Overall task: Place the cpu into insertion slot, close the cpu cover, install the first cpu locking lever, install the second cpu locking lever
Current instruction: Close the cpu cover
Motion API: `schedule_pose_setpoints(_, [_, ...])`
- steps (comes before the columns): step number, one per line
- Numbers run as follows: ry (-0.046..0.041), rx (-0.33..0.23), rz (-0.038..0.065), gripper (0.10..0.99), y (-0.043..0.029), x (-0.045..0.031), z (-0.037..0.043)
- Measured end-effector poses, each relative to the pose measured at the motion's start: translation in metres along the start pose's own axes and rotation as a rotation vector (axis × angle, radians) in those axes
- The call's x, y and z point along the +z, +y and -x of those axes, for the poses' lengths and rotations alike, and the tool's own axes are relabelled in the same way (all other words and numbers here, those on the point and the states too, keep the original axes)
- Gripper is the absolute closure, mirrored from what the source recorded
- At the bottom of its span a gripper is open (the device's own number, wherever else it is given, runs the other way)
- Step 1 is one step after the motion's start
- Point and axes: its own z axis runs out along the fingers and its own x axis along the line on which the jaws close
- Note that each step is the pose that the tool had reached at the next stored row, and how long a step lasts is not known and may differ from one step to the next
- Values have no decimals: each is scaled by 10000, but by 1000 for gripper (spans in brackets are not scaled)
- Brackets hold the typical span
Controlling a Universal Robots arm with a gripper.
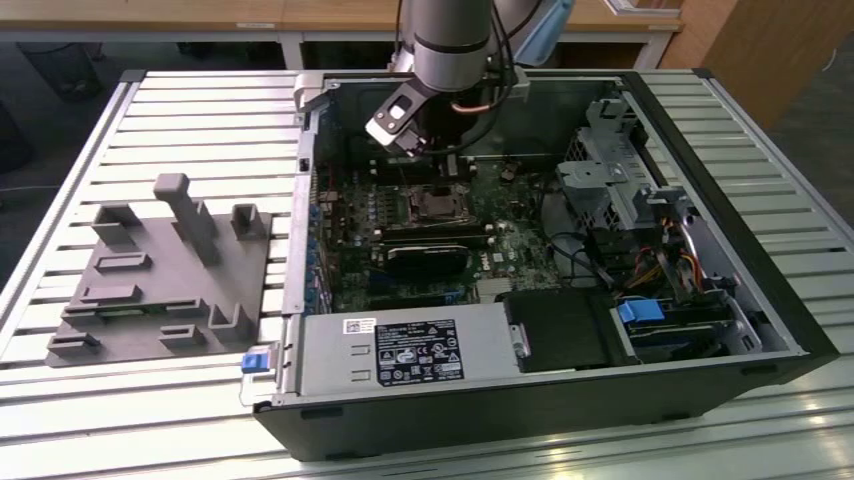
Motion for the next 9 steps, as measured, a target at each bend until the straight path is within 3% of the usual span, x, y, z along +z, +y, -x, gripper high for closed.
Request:
schedule_pose_setpoints(5, [0, 0, 2, 980, -113, 18, -4])
schedule_pose_setpoints(9, [-1, 0, 1, 980, -156, 60, -6])
